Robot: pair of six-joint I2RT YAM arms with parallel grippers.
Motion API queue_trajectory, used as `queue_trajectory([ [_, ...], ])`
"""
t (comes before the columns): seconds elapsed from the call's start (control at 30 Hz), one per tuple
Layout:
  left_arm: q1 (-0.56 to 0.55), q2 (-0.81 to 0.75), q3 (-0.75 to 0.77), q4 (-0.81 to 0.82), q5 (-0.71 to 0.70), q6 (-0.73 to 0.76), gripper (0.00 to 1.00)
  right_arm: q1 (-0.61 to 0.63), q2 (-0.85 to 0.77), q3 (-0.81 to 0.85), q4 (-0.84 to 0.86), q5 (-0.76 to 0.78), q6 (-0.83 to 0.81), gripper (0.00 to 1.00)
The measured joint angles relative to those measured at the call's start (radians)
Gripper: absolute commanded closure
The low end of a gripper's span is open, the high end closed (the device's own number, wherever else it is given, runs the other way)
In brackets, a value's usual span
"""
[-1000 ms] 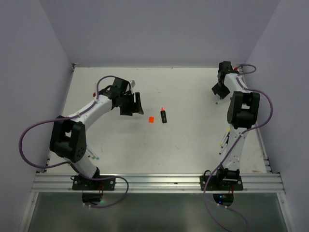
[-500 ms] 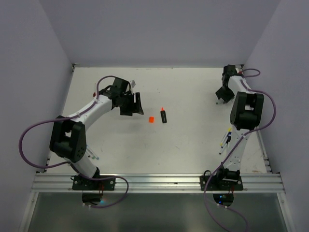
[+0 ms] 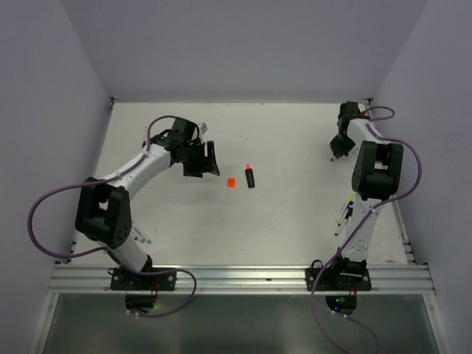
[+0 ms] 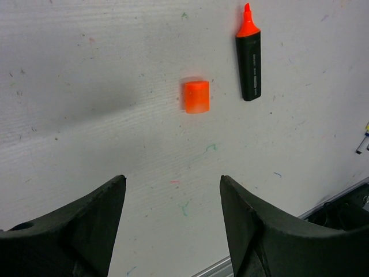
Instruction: Open the pen caps
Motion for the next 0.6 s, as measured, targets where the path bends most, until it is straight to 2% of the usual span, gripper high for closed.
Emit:
queue_trajectory([
  [0.17, 0.0, 0.0, 0.055, -0.009, 0.039, -0.01, 0.3, 0.066, -0.016, 0.005, -0.035, -0.024, -0.056, 1.0],
  [0.33, 0.015, 0.0, 0.098, 0.023, 0.136, -0.054, 0.3, 0.266, -0.103, 0.033, -0.092, -0.126, -0.134, 1.0],
  [0.5, 0.063, 0.009, 0.098, 0.084, 0.253, -0.132, 0.31, 0.47, -0.297, -0.047, -0.044, -0.394, -0.21, 1.0],
  [0.6, 0.079, 0.011, 0.087, 0.145, 0.312, -0.185, 0.31, 0.543, -0.379, -0.11, -0.018, -0.538, -0.238, 1.0],
])
